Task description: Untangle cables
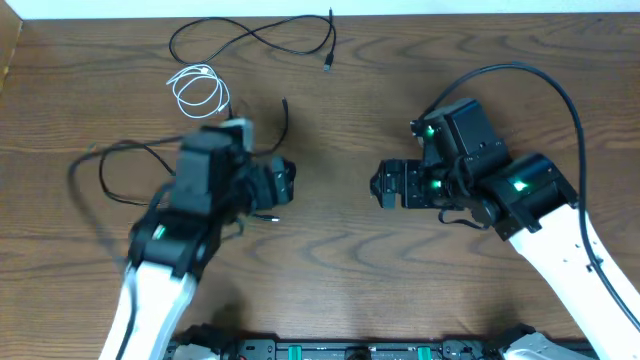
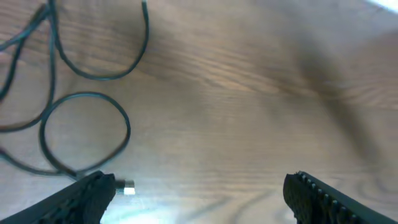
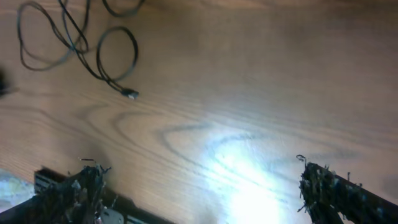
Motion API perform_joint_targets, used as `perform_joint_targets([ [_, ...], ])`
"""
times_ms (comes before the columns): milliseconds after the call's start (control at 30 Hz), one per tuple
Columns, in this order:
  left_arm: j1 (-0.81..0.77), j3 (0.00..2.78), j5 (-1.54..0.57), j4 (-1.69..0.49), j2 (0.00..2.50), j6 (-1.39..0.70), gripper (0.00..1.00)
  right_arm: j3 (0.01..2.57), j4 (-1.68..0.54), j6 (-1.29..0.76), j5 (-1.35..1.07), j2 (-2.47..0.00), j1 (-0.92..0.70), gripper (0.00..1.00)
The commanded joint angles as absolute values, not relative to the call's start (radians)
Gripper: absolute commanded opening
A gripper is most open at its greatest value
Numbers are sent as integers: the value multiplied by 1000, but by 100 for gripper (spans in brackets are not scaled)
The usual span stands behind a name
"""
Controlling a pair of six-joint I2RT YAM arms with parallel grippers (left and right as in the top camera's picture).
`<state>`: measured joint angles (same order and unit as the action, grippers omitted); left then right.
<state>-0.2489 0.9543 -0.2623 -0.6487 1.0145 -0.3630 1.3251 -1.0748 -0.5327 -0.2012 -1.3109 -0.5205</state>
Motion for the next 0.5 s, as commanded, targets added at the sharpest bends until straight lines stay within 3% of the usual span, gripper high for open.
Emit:
perform_joint_targets([
  [0,-248,973,-277,-696,910,-372,92,1327,-1108,-554,-155,-1214,-526,99],
  [467,-248,973,-277,-775,760,-372,94,1326,-1361,-635,-6,-958,-618,99],
])
